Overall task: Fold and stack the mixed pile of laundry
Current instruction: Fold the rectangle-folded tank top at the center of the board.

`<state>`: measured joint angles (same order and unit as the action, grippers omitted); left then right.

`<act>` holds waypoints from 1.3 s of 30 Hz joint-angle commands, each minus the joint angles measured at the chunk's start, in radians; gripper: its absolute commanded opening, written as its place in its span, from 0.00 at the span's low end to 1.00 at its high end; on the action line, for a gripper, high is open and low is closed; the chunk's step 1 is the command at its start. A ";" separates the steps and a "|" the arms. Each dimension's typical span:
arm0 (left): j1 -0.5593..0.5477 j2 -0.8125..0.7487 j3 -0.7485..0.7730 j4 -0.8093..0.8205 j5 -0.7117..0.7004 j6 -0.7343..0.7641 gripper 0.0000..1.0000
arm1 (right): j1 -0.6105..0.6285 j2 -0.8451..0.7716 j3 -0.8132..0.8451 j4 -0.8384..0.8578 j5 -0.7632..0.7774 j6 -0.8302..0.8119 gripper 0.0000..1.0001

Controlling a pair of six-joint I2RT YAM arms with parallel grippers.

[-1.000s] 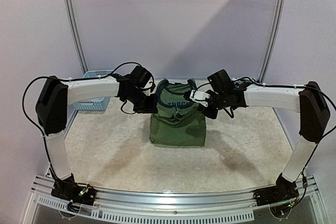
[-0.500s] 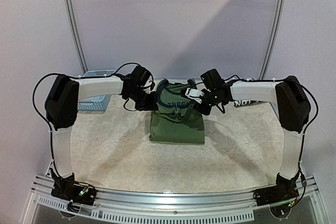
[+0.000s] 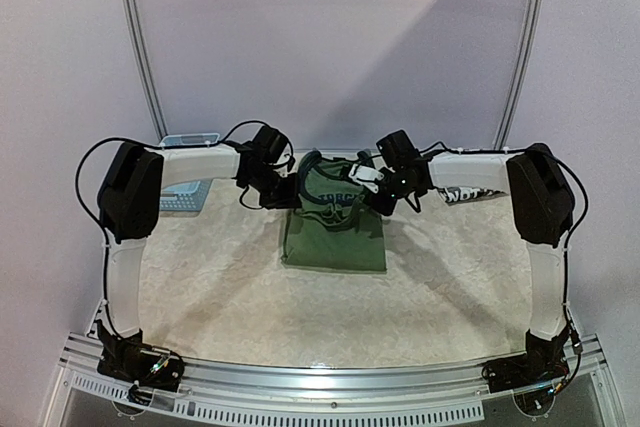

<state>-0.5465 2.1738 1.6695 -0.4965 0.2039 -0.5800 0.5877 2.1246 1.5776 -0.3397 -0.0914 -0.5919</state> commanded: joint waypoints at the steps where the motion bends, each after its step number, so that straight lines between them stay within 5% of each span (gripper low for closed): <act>1: 0.036 -0.016 0.029 -0.015 -0.056 -0.015 0.17 | -0.020 0.050 0.084 -0.034 -0.030 0.062 0.14; 4: 0.040 -0.031 0.062 -0.061 -0.065 -0.010 0.45 | -0.031 0.023 0.074 -0.033 -0.016 0.098 0.34; 5: 0.039 -0.043 0.077 -0.086 -0.066 -0.003 0.87 | -0.039 -0.016 0.058 -0.033 -0.027 0.114 0.38; 7: 0.034 -0.099 0.082 -0.124 -0.087 0.014 0.99 | -0.060 -0.094 0.025 -0.045 -0.063 0.159 0.44; 13: -0.074 -0.511 -0.137 -0.048 -0.551 0.156 1.00 | -0.092 -0.406 -0.131 -0.182 -0.250 0.199 0.51; 15: -0.099 -0.610 -0.263 0.056 -0.741 0.075 1.00 | -0.095 -0.494 -0.232 -0.174 -0.332 0.188 0.56; 17: -0.070 -0.640 -0.355 0.102 -0.644 0.067 0.95 | -0.097 -0.574 -0.314 -0.171 -0.380 0.155 0.58; 20: -0.084 -0.646 -0.440 0.166 -0.187 0.354 0.59 | -0.100 -0.591 -0.354 -0.251 -0.453 0.051 0.59; 21: -0.117 -0.645 -0.449 0.143 -0.149 0.435 0.57 | -0.097 -0.592 -0.362 -0.281 -0.478 0.010 0.58; 28: -0.318 -0.626 -0.543 -0.037 -0.286 1.057 0.59 | 0.067 -0.593 -0.473 -0.318 -0.312 -0.252 0.51; 39: -0.319 -0.524 -0.592 0.105 -0.244 1.227 0.52 | 0.144 -0.511 -0.542 -0.112 -0.186 -0.394 0.49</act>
<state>-0.8696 1.5990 1.0618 -0.4389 -0.0513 0.5571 0.7361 1.5665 1.0328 -0.5457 -0.3248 -0.9298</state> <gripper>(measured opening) 0.528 0.487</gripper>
